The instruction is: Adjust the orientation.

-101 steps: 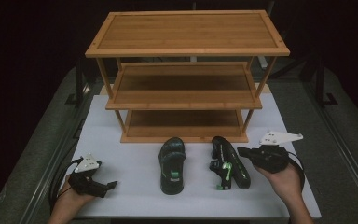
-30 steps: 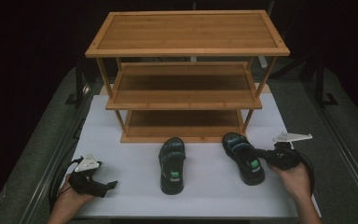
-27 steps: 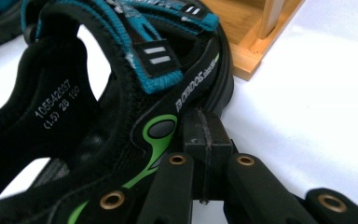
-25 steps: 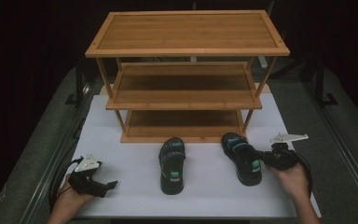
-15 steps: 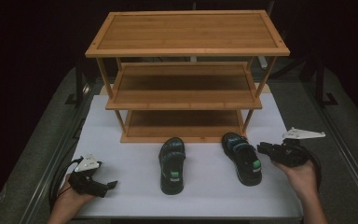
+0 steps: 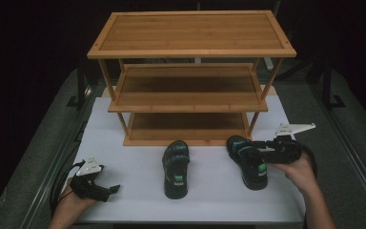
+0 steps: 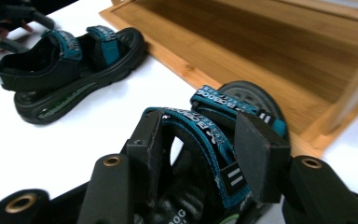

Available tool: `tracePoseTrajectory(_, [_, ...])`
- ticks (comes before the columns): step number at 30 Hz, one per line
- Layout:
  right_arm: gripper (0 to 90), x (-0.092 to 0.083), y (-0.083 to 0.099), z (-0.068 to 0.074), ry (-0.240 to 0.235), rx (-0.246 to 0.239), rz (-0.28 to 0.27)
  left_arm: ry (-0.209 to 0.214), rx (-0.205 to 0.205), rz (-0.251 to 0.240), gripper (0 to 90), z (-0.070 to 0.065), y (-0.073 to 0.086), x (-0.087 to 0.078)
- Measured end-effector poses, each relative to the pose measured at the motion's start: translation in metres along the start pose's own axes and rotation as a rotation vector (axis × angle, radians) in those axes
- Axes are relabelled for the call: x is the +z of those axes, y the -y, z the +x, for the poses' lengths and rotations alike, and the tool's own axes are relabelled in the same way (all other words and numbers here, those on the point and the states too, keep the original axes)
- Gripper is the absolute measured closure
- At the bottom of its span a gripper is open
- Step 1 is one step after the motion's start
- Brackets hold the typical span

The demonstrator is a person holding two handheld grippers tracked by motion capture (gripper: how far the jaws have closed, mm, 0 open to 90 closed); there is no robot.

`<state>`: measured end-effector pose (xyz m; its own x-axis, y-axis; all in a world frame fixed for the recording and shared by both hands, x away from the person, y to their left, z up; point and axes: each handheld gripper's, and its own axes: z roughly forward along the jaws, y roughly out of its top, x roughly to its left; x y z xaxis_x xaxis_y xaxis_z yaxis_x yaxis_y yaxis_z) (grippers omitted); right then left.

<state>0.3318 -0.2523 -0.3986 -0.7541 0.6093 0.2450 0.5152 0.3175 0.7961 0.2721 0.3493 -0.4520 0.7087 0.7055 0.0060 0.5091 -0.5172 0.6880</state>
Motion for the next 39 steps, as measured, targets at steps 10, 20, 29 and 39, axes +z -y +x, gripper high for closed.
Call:
tracePoseTrajectory(10, [54.4,0.005,0.001,-0.004,-0.027,-0.009,0.006,0.000,0.001,0.002,0.0,0.000,0.000,0.000])
tracePoseTrajectory(20, [68.7,0.004,0.003,-0.001,-0.014,-0.041,0.011,0.001,0.001,0.003,0.0,0.000,0.000,0.000])
tracePoseTrajectory(29, [69.9,-0.003,0.002,0.003,-0.028,-0.047,-0.024,0.001,0.000,0.003,0.0,0.000,0.000,0.000])
tracePoseTrajectory(39, [69.9,0.000,-0.012,0.023,-0.042,-0.091,-0.052,0.000,0.001,0.002,0.0,0.000,0.000,0.000])
